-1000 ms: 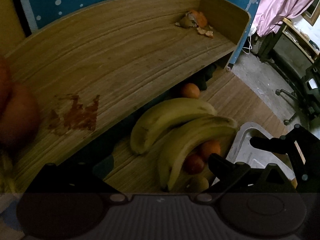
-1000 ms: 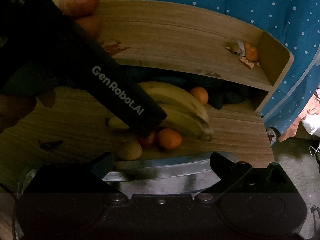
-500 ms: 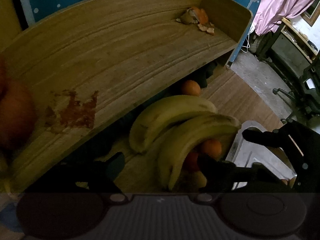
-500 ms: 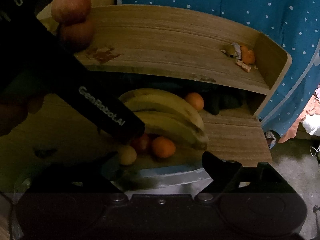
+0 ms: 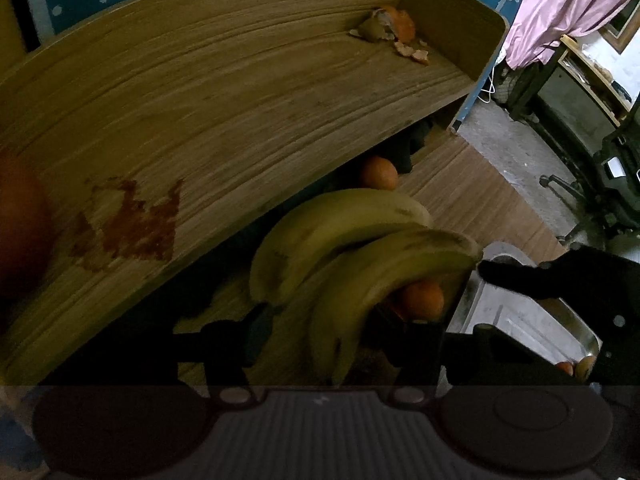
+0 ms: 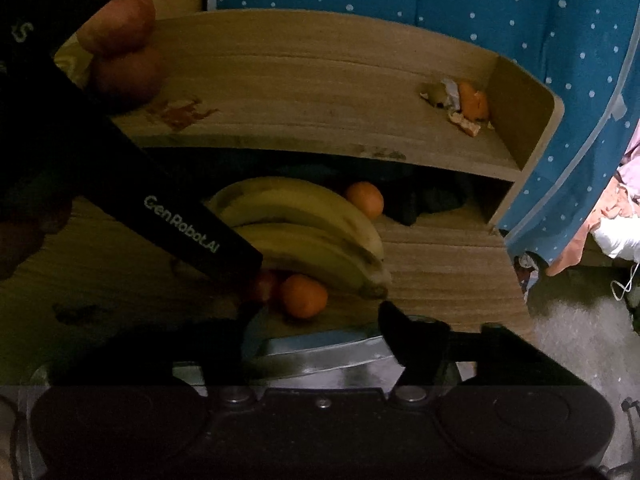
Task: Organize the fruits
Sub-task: 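Lower both tools around the yellow banana and close them on it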
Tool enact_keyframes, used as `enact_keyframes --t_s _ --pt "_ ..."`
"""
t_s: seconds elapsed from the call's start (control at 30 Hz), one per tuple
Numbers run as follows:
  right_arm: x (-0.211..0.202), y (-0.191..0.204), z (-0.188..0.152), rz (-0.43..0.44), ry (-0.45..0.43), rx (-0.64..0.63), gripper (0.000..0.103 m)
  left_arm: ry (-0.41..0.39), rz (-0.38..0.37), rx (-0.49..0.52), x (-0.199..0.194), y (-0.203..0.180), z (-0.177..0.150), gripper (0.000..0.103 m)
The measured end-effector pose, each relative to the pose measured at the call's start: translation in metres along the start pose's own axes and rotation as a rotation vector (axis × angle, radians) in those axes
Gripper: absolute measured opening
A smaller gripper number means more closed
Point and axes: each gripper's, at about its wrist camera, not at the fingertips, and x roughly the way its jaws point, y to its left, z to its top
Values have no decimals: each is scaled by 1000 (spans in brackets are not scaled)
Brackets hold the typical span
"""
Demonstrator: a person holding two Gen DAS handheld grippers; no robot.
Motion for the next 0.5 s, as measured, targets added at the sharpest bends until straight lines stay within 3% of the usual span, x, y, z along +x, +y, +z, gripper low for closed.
enact_keyframes --t_s 0.27,0.37,0.4,0.5 --pt "9 -3 2 14 -1 25 49 -4 0 -11 1 -1 0 61" --pt "7 -5 1 30 -3 27 39 0 1 2 -1 -1 -1 60" --pt "7 -5 1 45 -1 27 30 2 -1 6 -2 0 -2 58" --pt "7 -2 2 55 1 14 28 5 -8 16 -3 0 -4 53"
